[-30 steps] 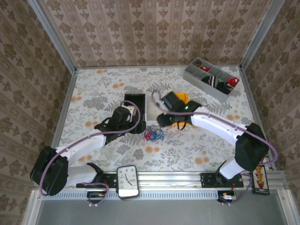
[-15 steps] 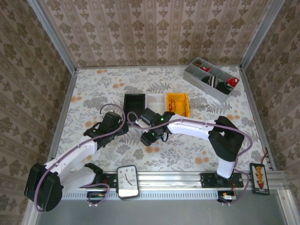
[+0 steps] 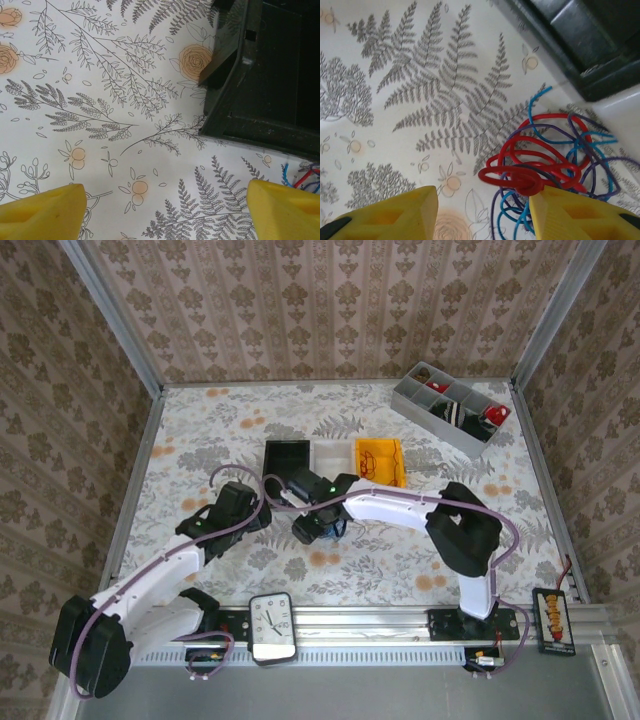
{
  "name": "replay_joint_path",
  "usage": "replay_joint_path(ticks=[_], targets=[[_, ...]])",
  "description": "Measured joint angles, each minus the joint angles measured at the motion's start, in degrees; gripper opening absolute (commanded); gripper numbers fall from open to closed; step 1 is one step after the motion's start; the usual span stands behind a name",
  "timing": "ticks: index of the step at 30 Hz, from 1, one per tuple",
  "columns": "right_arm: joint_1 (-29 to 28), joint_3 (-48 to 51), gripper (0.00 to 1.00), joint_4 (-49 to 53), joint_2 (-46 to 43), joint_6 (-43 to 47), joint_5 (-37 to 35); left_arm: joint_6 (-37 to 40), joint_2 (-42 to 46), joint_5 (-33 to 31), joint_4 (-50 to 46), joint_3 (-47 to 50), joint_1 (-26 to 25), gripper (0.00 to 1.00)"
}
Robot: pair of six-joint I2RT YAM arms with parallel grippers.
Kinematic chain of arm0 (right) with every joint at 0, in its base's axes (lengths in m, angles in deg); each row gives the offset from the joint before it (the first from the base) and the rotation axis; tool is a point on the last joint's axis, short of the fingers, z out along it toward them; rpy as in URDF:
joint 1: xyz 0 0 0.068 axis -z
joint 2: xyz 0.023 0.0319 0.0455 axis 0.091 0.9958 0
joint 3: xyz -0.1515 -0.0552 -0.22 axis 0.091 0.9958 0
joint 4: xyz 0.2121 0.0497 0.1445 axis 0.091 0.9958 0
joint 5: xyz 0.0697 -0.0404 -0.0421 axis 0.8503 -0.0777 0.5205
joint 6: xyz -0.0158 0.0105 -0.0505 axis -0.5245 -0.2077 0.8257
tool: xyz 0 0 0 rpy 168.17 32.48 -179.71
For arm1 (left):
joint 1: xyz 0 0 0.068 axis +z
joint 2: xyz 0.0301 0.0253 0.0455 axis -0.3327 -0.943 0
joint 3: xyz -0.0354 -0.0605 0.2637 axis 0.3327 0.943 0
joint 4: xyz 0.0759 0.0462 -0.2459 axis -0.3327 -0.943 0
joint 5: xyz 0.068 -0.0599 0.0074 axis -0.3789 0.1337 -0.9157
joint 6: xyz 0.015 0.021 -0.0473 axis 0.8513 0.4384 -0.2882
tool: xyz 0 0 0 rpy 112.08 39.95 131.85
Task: Untangle the cables
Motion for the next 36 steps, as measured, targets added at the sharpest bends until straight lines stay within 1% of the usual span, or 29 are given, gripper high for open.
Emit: replay_joint_path(ticks=[5,10,13,14,17,18,19,21,23,25,30,32,36], targets=[[0.9,-1.1,0.44,-0.1,2.0,-0.6,-1.5,0.0,-1.6,0.7,0.5,0.0,0.0,0.84],[2.9,-2.3,0.43,-0.7,2.9,-2.7,-1.9,0.0,-2.4,1.6,1.2,-0.1,0.0,0.84],[4.5,-3.4,0.37,-2.0,3.7,-4.5,-1.9,0.4,-3.1,2.4,1.4,-0.5,-0.1,0.84],[5.0,-3.7,0.33,-2.3,4.0,-5.0,-1.8,0.5,-3.4,2.6,1.4,-0.7,-0.2,0.84],[5.8,-3.9,0.14,-3.1,4.5,-6.3,-1.6,1.1,-4.2,3.2,2.2,-1.2,-1.0,0.83],[6.1,-3.9,0.10,-3.5,4.6,-6.8,-1.3,1.3,-4.3,3.4,2.4,-1.2,-1.4,0.83],[6.2,-3.9,0.06,-3.7,4.6,-7.3,-0.9,1.6,-4.5,3.7,2.7,-1.2,-1.7,0.83],[6.4,-3.6,0.02,-5.0,4.6,-8.1,-0.1,2.5,-4.6,4.7,3.3,-1.2,-2.3,0.83],[6.9,-2.4,0.00,-6.8,4.3,-8.8,1.0,4.0,-5.0,6.8,4.4,-1.2,-2.7,0.82],[7.6,-0.2,0.00,-8.3,3.3,-9.3,2.6,5.8,-5.5,9.7,6.0,-1.2,-3.3,0.82],[10.7,6.8,0.00,-11.0,-2.5,-10.2,7.4,10.6,-8.1,18.4,10.7,-1.2,-6.3,0.82],[12.2,10.0,0.00,-12.0,-5.6,-10.8,10.3,12.5,-10.1,21.4,12.5,-1.2,-7.6,0.84],[14.5,15.1,0.00,-14.0,-10.3,-12.3,14.9,15.5,-15.2,25.4,14.9,-2.2,-9.4,0.86]])
